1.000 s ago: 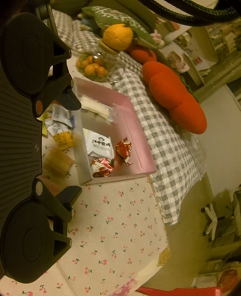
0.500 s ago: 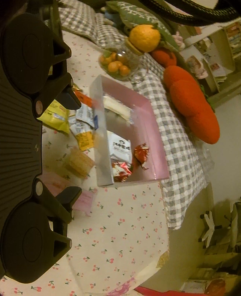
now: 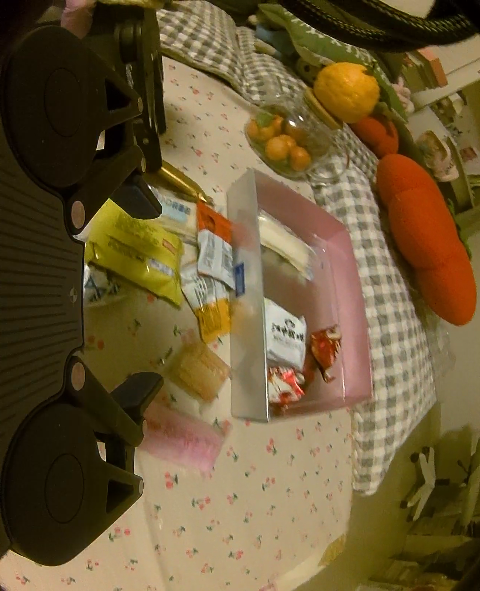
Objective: Organize snacks
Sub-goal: 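Withdraw both tools from the box back over the snack pile, then grasp the gold bar with the left tool while the right tool grasps a yellow packet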
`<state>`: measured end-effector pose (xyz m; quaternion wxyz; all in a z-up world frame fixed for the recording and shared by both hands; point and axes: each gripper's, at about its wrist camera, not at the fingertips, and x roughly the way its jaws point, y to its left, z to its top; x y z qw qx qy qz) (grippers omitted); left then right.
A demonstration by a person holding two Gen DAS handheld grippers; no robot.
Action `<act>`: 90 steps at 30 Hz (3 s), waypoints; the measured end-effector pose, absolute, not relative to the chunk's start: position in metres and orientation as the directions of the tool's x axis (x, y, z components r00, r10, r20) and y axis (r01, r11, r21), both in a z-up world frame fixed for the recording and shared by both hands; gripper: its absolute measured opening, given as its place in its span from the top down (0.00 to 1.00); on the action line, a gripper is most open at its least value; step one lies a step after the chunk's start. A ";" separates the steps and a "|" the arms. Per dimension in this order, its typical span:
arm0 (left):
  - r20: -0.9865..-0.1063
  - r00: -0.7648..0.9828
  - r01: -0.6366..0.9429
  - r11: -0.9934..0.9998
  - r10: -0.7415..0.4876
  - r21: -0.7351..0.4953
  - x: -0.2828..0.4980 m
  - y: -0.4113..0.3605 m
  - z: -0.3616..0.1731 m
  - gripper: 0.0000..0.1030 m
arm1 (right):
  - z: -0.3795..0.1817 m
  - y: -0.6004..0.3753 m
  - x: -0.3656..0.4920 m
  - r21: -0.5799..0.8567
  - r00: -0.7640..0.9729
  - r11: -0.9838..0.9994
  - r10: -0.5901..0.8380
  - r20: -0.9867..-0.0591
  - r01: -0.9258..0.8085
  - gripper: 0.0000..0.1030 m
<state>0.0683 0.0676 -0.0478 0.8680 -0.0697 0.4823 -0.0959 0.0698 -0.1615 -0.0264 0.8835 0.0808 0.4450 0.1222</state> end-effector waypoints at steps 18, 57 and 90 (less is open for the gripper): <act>-0.833 0.505 0.093 0.974 -0.226 -0.207 0.075 0.070 -0.053 0.72 | -0.052 -0.117 0.083 0.200 0.531 0.962 0.271 -0.803 -0.188 0.11; -0.820 0.521 0.069 0.970 -0.235 -0.234 0.073 0.071 -0.046 0.75 | -0.040 -0.133 0.079 0.324 0.540 0.919 0.393 -0.744 -0.223 0.81; -0.834 0.494 0.107 0.969 -0.245 -0.222 0.063 0.063 -0.048 0.76 | -0.052 -0.125 0.083 0.415 0.457 0.878 0.479 -0.749 -0.240 0.76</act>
